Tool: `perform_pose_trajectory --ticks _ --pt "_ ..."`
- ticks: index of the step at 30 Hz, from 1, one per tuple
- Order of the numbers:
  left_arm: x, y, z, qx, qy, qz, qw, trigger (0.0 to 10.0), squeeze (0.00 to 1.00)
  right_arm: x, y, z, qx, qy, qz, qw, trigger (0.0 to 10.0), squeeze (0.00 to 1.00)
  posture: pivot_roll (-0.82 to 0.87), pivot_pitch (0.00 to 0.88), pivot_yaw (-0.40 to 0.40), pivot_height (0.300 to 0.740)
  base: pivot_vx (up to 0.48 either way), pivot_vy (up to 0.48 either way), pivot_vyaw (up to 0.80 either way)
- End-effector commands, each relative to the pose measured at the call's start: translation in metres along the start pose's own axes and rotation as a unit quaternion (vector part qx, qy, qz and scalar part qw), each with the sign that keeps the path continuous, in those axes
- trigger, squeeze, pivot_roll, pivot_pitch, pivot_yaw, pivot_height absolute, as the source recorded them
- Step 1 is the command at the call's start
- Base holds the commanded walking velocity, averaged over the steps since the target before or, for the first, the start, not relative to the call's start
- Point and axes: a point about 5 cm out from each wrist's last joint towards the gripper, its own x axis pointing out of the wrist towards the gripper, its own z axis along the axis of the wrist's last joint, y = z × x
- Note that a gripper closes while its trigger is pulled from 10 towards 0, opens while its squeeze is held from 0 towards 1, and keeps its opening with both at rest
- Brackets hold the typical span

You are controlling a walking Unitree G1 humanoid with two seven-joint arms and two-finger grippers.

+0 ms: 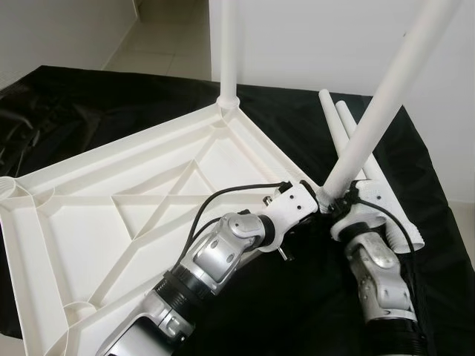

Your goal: Building children table

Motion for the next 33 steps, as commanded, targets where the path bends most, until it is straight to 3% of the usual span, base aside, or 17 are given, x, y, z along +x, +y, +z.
perform_pose_trajectory --ticks 1,16,17,18,20,21,33 --pt "0.007 -0.017 -0.025 -0.025 0.056 -0.062 0.996 10.0 0.0 -0.002 -0.003 -0.007 0.015 0.007 0.033 0.999 10.0 0.0 -0.06 0.073 0.0 0.74 0.0 0.0 0.0" --pt "0.005 -0.015 -0.026 -0.026 0.059 -0.06 0.996 10.0 0.0 -0.007 -0.035 -0.021 -0.011 0.053 0.074 0.996 10.0 0.0 -0.05 0.092 0.008 0.74 0.0 0.0 0.0" --pt "0.005 -0.016 -0.026 -0.026 0.059 -0.06 0.996 10.0 0.0 -0.007 -0.038 -0.023 -0.011 0.057 0.071 0.996 8.2 0.0 -0.05 0.092 0.008 0.74 0.0 0.0 0.0" --pt "0.005 -0.015 -0.026 -0.026 0.059 -0.059 0.996 10.0 0.0 -0.007 -0.04 -0.023 -0.01 0.057 0.07 0.996 4.9 0.0 -0.04 0.098 0.008 0.74 0.0 0.0 0.0" --pt "0.005 -0.015 -0.026 -0.026 0.06 -0.059 0.996 10.0 0.0 -0.007 -0.04 -0.023 -0.01 0.057 0.07 0.996 4.9 0.0 -0.04 0.098 0.008 0.74 0.0 0.0 0.0" --pt "0.005 -0.015 -0.026 -0.027 0.06 -0.058 0.996 10.0 0.0 -0.006 -0.041 -0.022 -0.009 0.055 0.071 0.996 0.0 0.0 -0.04 0.099 0.008 0.74 0.0 0.0 0.0" --pt "0.005 -0.015 -0.025 -0.029 0.06 -0.057 0.996 10.0 0.0 0.0 -0.039 -0.018 -0.014 0.043 0.083 0.996 0.0 0.0 -0.04 0.099 0.007 0.74 0.0 0.0 0.0"
